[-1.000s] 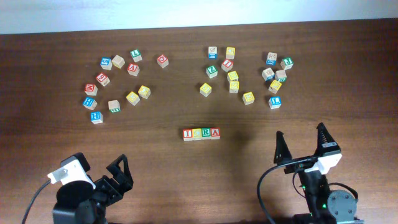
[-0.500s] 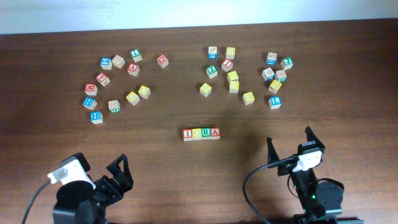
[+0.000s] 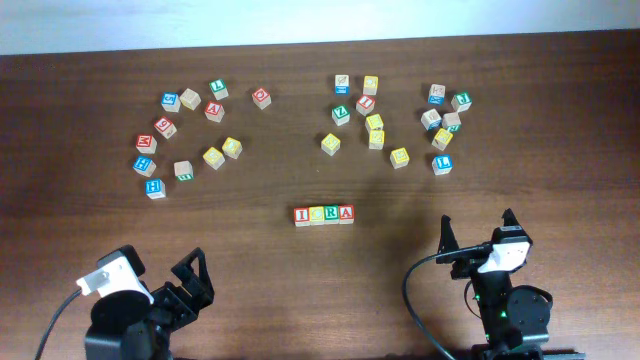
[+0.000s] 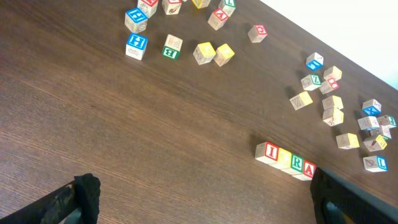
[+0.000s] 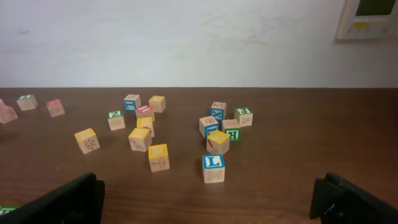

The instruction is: Spell out ICRA

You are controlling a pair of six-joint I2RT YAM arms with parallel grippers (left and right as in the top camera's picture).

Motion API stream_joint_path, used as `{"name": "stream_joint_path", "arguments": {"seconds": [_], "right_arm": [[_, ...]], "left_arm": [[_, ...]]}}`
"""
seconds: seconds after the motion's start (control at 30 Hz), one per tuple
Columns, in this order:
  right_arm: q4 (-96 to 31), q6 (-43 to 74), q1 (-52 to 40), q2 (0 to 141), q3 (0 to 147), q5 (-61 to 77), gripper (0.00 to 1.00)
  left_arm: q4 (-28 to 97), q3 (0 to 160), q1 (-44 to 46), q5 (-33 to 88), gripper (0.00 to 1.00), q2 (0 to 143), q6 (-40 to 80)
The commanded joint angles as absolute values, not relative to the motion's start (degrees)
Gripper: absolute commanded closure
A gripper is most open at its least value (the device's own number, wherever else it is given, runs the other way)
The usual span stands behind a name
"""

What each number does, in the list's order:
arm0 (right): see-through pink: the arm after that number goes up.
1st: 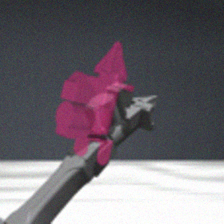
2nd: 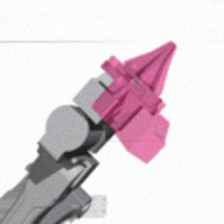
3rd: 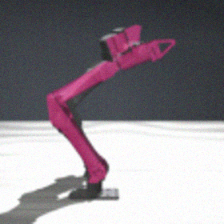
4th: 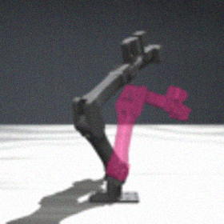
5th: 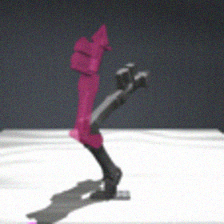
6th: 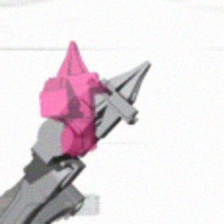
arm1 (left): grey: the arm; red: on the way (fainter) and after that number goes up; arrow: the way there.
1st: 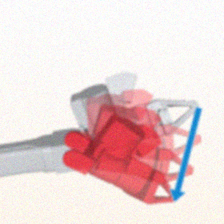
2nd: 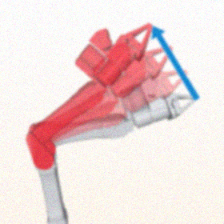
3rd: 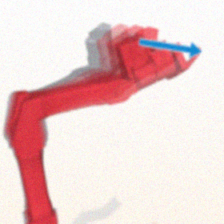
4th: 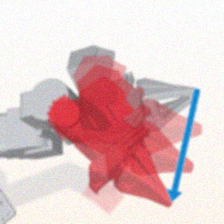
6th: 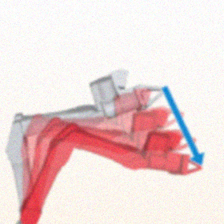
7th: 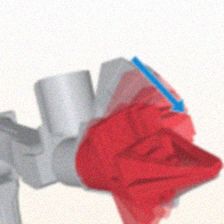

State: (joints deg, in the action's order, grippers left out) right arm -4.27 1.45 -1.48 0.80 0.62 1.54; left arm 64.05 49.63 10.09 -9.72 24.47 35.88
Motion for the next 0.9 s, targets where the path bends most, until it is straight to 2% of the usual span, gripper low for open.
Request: {"name": "stream_joint_path", "arguments": {"seconds": [0.0, 0.87], "right_arm": [[-4.7, -2.0, -2.0, 0.2, 0.3, 1.7, 0.02], [-4.6, 0.9, 0.0, 0.2, 0.3, 1.2, 0.02]], "left_arm": [[64.1, 49.4, 9.8, -10.3, 0.01, 24.3, 36.5], [64.1, 49.4, 9.8, -10.3, 0.01, 24.3, 36.5]]}}
